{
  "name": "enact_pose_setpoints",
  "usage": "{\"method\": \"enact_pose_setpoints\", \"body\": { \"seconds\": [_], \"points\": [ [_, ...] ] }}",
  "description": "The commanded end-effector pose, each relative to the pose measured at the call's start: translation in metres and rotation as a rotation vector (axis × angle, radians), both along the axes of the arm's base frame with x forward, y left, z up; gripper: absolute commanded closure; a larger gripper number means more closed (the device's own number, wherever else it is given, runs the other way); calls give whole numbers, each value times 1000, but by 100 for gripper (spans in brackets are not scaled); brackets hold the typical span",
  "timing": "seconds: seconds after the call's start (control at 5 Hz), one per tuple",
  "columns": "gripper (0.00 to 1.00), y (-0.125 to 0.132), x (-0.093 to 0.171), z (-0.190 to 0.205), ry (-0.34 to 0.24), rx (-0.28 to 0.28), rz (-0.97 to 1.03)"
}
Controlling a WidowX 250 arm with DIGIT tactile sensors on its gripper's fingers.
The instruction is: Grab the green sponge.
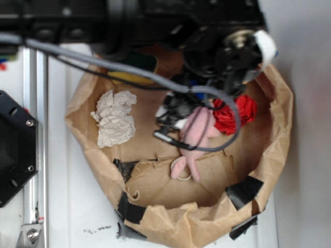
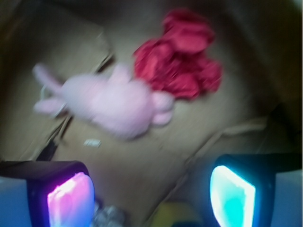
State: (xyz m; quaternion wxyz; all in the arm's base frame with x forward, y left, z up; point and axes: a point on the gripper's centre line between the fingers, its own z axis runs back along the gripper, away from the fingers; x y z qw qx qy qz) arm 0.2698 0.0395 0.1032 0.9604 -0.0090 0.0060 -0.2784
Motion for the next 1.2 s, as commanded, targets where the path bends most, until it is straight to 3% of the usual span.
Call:
{"method": "enact_pose_setpoints", "body": {
  "seconds": [0.0,0.6,1.0],
  "points": [
    [0,-1,-14,46,-69,-45,16],
    [0,-11,-20,76,-94,-119,23],
    [0,-14,-26,52,-111,-71,-24]
  ]
}}
